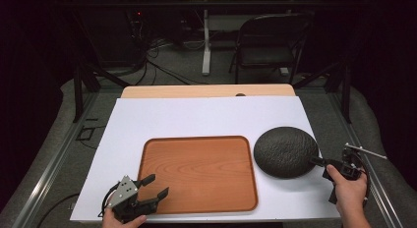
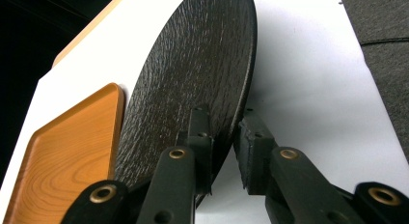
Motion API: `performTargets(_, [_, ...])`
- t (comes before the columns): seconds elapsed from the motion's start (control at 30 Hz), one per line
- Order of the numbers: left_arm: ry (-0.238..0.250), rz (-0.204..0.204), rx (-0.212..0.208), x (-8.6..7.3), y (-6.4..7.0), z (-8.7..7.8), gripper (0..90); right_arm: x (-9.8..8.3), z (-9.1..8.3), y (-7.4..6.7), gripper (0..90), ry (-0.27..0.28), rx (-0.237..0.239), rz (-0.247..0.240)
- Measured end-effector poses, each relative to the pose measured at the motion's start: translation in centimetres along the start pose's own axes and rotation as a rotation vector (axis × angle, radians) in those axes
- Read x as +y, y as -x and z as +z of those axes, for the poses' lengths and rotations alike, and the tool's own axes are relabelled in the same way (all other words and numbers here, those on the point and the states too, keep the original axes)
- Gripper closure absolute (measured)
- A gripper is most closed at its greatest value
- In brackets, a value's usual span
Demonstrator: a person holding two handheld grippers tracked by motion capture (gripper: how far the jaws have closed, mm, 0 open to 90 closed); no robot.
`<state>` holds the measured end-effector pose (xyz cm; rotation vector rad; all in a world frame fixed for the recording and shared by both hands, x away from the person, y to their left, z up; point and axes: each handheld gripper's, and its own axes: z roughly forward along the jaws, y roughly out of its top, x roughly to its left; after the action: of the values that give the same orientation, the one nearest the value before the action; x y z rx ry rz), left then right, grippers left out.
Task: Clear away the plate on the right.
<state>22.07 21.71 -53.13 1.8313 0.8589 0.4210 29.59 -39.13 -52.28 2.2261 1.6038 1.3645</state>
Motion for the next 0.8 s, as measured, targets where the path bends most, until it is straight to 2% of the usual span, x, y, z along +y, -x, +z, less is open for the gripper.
performTargets(0.3, [-0.001, 0.0, -0.002, 0.0, 0.0, 0.0, 32.8, 0.6, -0.1, -0.9, 78.9, -0.006, -0.016, -0.031])
performTargets(0.37, [0.001, 0.0, -0.004, 0.0, 0.0, 0.0, 32.8, 1.0, -0.1, -1.1, 79.4, -0.014, -0.022, -0.053])
performTargets(0.4, [0.001, 0.0, -0.004, 0.0, 0.0, 0.0, 32.8, 1.1, -0.1, -1.3, 79.5, -0.023, -0.021, -0.042])
performTargets(0.5, [0.001, 0.0, -0.004, 0.0, 0.0, 0.0, 32.8, 1.4, 0.0, -1.4, 79.8, -0.034, -0.024, -0.043])
performTargets(0.53, [0.002, -0.001, -0.005, 0.0, 0.0, 0.0, 32.8, 1.7, 0.1, -1.3, 80.4, -0.032, -0.029, -0.058])
performTargets(0.63, [0.002, 0.0, -0.005, 0.0, 0.0, 0.0, 32.8, 2.0, 0.1, -1.5, 80.8, -0.037, -0.024, -0.046])
performTargets(0.8, [-0.001, 0.002, -0.006, 0.0, 0.0, 0.0, 32.8, 3.0, 0.3, -1.9, 81.0, -0.077, -0.041, -0.061])
